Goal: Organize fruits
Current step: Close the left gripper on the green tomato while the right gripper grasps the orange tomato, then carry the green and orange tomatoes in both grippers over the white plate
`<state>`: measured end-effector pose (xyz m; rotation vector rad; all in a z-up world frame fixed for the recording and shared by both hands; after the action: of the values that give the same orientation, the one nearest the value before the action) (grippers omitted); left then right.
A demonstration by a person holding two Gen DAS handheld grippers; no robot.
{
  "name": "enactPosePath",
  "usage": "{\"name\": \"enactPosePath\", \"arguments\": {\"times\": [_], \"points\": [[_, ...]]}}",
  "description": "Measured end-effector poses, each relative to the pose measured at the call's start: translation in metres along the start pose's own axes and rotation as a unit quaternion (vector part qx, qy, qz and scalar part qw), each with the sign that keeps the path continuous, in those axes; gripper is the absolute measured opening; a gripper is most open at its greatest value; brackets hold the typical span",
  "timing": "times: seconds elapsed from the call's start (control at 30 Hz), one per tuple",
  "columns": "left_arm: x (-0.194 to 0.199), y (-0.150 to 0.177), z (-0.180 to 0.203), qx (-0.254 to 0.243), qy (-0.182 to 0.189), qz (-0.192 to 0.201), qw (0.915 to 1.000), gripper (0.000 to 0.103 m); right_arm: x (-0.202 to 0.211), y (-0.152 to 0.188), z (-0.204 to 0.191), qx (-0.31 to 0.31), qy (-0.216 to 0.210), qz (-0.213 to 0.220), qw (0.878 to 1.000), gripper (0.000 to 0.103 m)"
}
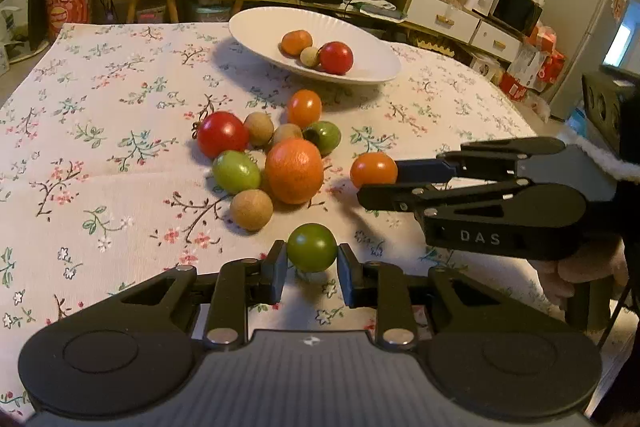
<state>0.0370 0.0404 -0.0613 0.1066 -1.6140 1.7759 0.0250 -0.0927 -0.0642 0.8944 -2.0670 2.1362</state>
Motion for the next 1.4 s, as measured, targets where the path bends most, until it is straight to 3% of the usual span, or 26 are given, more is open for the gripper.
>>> {"name": "enactPosePath", "arguments": {"times": [0.47, 0.93, 1.4], "points": [[-0.008, -0.023, 0.012, 0.002, 0.002, 0.02, 0.9998, 0.018, 0.017, -0.015, 0.01, -0.044, 0.013, -0.001, 0.999, 0.029], [-0.019, -0.051, 0.022, 0.037, 0.006, 0.025, 0.999, 0.017, 0.02, -0.028, 0.027, -0.075, 0.028, 0.01, 0.997, 0.029], [-0.047, -0.079, 0.042, 0.01, 0.009, 0.052, 0.9986, 0.017, 0.019, -0.048, 0.058, -0.091, 0.07, 0.044, 0.992, 0.029]]}}
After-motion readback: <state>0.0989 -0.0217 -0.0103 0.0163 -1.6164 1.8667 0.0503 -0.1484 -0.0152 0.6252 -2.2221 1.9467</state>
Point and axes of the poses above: each gripper's, at about its wrist camera, not at the fingertips, and x roughly against the way its jaws point, z to its right, y to its underside, the point moved 3 cm from there along -x, roughly the way its jaws point, and after that the axes turned 15 degrees about z, right-handed, at the moved point
